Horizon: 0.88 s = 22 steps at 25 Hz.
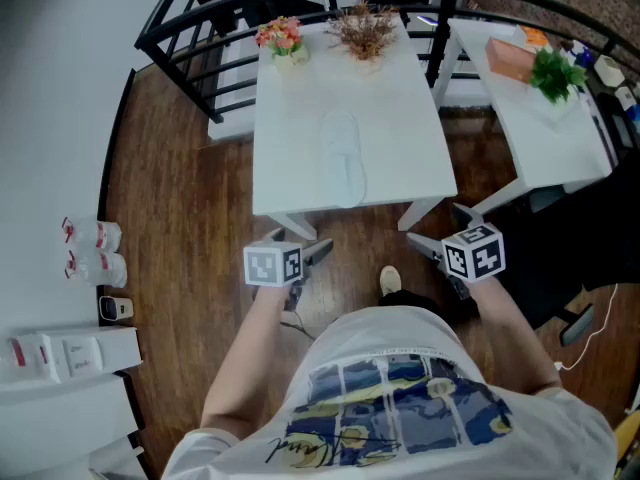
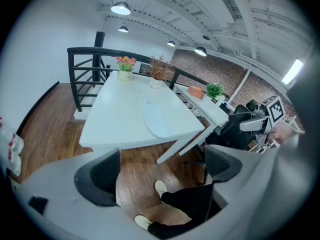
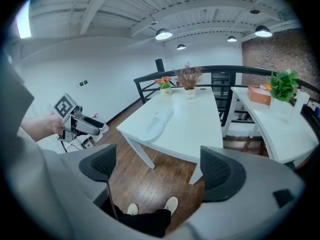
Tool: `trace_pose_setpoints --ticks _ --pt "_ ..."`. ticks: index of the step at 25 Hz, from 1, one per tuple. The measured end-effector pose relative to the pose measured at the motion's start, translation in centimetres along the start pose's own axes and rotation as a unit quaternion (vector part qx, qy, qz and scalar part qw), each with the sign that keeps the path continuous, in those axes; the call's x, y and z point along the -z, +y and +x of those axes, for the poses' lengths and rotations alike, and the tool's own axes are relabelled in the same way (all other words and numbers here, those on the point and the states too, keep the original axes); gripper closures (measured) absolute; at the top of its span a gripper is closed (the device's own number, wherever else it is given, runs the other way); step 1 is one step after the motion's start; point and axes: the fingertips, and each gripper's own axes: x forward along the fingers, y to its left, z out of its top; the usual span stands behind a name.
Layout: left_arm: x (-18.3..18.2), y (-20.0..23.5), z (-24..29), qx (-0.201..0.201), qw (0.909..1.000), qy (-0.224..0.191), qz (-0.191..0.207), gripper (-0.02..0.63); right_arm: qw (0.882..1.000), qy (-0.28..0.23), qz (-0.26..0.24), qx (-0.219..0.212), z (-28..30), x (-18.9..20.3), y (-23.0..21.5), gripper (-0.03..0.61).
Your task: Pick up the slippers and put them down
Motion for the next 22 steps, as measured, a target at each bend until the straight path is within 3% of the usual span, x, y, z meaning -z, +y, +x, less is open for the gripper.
trace_pose_setpoints --ticks 5,9,17,22 --pt "-7.1 -2.9 6.5 -0.009 0.9996 0.003 0.028 0.063 1.0 0.006 -0.001 -0.001 -0.3 -1.3 -6.0 0.018" --pt "-11.3 -2.8 12.1 -0.033 0.9992 0.017 0.014 0.06 1.0 0.028 -0.006 0.004 -0.5 -1.0 -10.3 -0.005" --pt "-14.7 -0.2 23.3 -0.091 0.9914 0.088 -0.034 0.028 0.999 0.037 0.034 0.021 -2.9 0.8 -17.7 -0.005" --pt "-14.8 2.2 26.7 -0.153 0.9792 0.132 -0.02 0.028 0.997 0.041 0.063 0.03 -4.5 2.1 -20.1 -0.005"
